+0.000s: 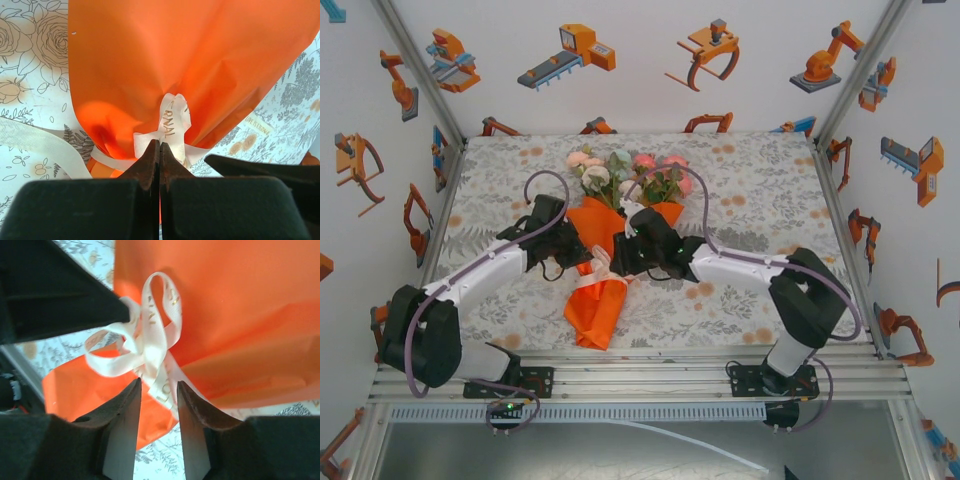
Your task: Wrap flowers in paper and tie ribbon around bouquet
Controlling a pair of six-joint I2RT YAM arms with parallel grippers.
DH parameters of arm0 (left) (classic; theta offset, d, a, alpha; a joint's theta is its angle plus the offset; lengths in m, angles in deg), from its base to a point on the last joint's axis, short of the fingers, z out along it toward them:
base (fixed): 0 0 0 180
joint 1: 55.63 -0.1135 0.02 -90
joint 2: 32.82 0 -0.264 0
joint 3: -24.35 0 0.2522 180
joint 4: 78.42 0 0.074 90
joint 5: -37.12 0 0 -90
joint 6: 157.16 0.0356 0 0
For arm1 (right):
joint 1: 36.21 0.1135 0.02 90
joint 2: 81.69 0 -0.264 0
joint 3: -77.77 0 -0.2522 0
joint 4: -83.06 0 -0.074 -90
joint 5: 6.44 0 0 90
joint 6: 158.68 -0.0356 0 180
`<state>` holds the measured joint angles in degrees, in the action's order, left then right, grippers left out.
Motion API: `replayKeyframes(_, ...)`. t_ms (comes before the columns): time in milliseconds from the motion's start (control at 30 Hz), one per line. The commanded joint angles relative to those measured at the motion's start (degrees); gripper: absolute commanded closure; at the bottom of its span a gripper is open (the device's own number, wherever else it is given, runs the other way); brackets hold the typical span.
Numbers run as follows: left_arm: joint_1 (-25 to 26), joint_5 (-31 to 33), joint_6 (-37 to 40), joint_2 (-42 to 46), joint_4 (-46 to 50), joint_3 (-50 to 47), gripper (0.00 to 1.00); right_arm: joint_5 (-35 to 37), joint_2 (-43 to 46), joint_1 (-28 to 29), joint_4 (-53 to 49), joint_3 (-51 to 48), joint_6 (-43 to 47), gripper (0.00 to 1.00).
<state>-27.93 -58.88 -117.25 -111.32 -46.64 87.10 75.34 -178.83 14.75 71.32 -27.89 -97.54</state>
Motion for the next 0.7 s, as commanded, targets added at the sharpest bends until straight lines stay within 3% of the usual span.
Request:
replayKeyframes(0,-0.2,-0.7,2.4,1.0,1.4,0.3,1.00,1.3,-2.2,-0.1,-3.4,3.7,2.1,0.70)
replayKeyframes(100,-0.4,-0.8,2.3,0.8,1.5,0.1,1.00,3.3,-2.4,-0.1,-5.1,4.0,2.7,0.79)
replayKeyframes(200,-0.5,-1.5,2.2,0.9,0.9,-0.2,1.00,4.9,-1.7,-0.1,-6.6,3.4,4.1,0.80)
replayKeyframes(367,-0.5,-1.7,2.5,1.2,1.1,0.0,1.00,3.6,-2.3,-0.1,-7.7,5.1,4.3,0.68)
replayKeyframes(667,-0.5,-2.6,3.3,1.3,0.4,-0.6,1.00,3.4,-4.3,-0.1,-6.7,7.6,-2.1,0.67)
